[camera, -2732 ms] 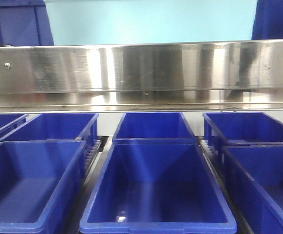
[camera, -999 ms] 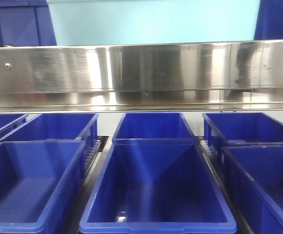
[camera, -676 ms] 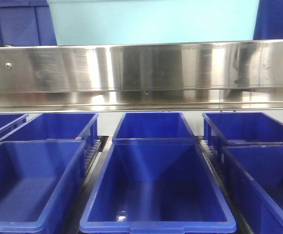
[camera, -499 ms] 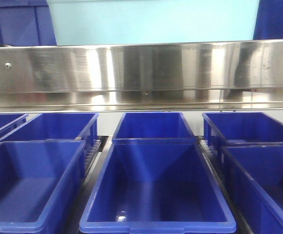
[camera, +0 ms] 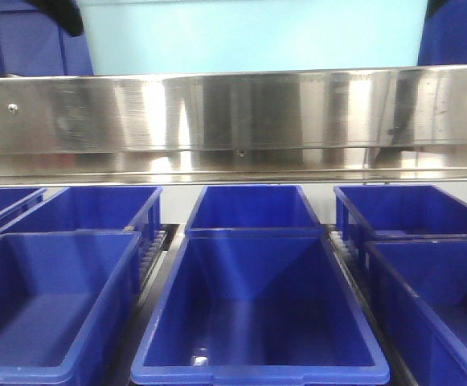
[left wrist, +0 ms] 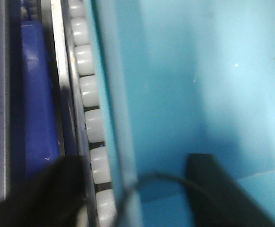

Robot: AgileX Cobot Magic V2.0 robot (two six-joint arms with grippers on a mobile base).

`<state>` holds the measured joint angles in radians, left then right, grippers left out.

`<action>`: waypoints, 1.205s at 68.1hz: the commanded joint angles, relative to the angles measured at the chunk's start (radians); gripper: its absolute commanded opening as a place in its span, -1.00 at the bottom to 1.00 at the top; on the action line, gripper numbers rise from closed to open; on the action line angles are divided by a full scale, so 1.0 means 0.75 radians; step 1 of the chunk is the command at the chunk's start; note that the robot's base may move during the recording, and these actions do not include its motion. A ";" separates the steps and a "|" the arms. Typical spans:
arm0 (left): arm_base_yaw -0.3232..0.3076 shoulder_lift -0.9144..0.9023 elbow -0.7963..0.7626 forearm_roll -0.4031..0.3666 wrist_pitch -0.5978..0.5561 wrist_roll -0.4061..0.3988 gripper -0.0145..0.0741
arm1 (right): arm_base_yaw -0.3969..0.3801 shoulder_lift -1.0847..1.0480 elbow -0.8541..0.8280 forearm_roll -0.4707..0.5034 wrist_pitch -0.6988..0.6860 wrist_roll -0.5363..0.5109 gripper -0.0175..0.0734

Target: Move two blue bins to right shelf middle

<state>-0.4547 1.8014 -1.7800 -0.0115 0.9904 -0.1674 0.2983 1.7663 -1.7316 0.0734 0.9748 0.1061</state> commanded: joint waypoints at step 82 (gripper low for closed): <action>-0.016 -0.234 -0.372 -0.016 0.018 0.000 -0.92 | 0.000 -0.417 -0.005 0.000 -0.388 0.011 -0.96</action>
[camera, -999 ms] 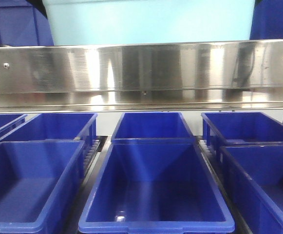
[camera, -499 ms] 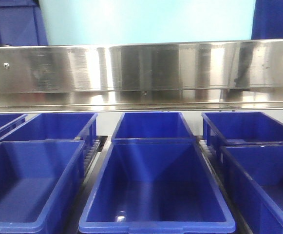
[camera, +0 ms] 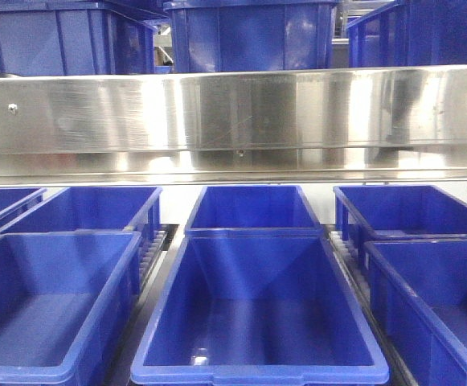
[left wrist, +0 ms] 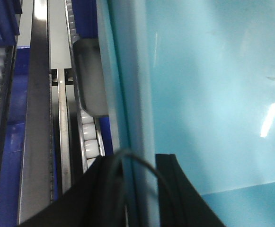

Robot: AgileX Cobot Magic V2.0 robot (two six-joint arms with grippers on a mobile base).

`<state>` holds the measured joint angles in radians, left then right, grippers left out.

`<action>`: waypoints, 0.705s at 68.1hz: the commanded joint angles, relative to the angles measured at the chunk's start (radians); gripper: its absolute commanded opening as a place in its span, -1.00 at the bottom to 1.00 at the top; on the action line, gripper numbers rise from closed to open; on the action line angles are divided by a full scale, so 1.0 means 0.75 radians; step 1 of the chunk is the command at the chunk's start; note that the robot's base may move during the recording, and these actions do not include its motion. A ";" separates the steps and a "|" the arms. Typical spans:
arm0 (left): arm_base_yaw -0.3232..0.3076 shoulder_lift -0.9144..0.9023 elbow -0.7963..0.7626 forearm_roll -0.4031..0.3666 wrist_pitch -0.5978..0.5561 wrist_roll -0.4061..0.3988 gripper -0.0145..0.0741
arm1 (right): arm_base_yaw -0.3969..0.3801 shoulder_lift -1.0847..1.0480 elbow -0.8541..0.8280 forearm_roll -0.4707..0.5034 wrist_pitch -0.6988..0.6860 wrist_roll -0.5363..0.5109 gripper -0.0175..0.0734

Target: Move two blue bins to right shelf middle

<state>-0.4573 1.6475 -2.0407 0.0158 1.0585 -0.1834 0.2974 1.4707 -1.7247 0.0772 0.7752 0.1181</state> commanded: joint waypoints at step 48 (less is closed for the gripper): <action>-0.012 -0.028 -0.023 -0.040 -0.154 0.021 -0.92 | 0.001 -0.018 -0.014 -0.005 -0.128 -0.005 -0.96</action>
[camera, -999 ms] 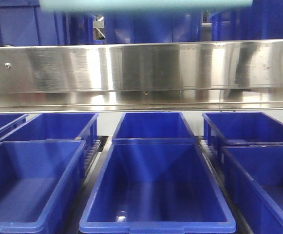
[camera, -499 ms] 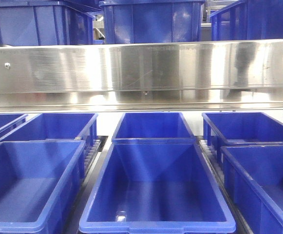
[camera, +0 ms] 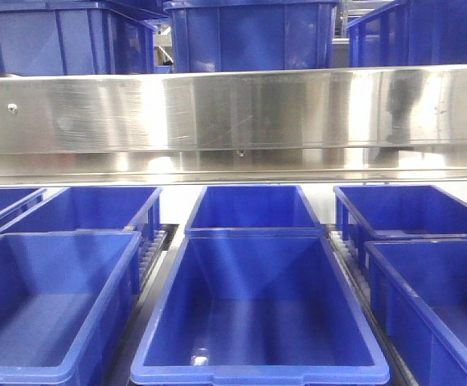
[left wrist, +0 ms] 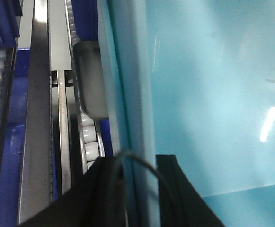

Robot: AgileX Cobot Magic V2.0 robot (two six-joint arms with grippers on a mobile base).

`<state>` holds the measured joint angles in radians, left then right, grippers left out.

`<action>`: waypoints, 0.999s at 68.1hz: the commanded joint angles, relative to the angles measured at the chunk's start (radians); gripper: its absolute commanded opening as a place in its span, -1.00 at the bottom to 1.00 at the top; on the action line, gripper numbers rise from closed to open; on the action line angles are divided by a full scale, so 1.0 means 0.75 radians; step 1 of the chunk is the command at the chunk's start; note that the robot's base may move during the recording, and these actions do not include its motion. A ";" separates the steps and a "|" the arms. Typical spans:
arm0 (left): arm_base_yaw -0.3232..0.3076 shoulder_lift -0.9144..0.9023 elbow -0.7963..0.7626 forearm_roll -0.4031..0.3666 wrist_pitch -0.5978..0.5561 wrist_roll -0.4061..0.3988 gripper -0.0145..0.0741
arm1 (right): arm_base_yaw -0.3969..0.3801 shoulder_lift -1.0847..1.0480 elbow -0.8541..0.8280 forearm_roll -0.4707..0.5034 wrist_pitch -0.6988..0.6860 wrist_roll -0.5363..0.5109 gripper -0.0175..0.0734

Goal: Move two blue bins to right shelf middle
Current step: 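Turn the base away from the rack while holding the bin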

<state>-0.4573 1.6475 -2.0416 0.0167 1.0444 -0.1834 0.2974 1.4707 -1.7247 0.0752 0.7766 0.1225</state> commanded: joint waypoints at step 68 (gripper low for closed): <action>-0.012 -0.028 -0.022 -0.041 -0.161 0.021 -0.92 | 0.001 -0.012 -0.014 -0.002 -0.142 -0.010 -0.96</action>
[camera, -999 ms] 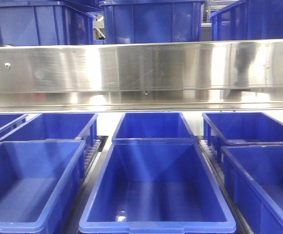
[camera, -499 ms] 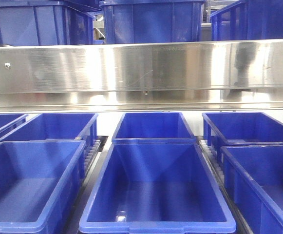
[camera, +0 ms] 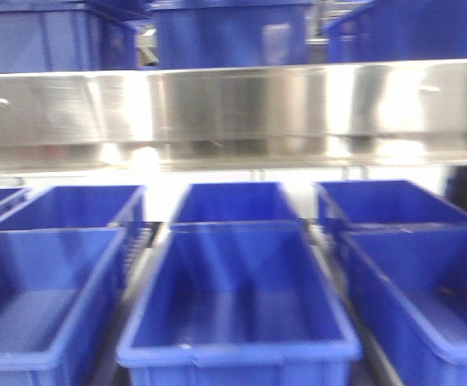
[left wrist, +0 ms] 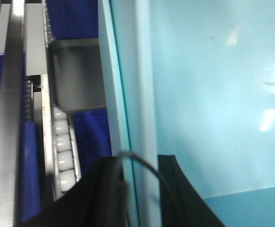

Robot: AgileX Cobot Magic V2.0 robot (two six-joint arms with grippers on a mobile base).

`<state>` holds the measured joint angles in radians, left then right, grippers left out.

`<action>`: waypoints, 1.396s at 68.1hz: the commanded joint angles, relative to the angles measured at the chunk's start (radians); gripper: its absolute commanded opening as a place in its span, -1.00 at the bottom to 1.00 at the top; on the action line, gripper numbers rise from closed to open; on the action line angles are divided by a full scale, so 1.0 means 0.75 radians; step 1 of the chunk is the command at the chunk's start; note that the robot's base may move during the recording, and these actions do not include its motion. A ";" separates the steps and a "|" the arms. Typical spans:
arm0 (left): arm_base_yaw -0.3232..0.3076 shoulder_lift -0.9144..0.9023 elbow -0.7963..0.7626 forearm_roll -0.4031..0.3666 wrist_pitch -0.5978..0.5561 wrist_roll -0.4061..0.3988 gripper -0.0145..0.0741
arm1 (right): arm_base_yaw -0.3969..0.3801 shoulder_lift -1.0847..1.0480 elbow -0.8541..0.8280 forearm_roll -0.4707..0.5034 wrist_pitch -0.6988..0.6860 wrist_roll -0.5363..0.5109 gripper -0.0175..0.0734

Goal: Move two blue bins to right shelf middle
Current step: 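Turn the base away from the rack while holding the bin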

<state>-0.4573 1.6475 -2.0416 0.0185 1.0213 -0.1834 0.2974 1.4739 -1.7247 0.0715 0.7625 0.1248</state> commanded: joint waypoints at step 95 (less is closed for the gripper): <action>-0.012 -0.028 -0.022 -0.043 -0.130 0.021 -0.92 | 0.001 -0.017 -0.014 0.003 -0.131 -0.013 -0.96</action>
<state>-0.4573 1.6475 -2.0416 0.0221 1.0174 -0.1834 0.2974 1.4763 -1.7247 0.0715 0.7563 0.1248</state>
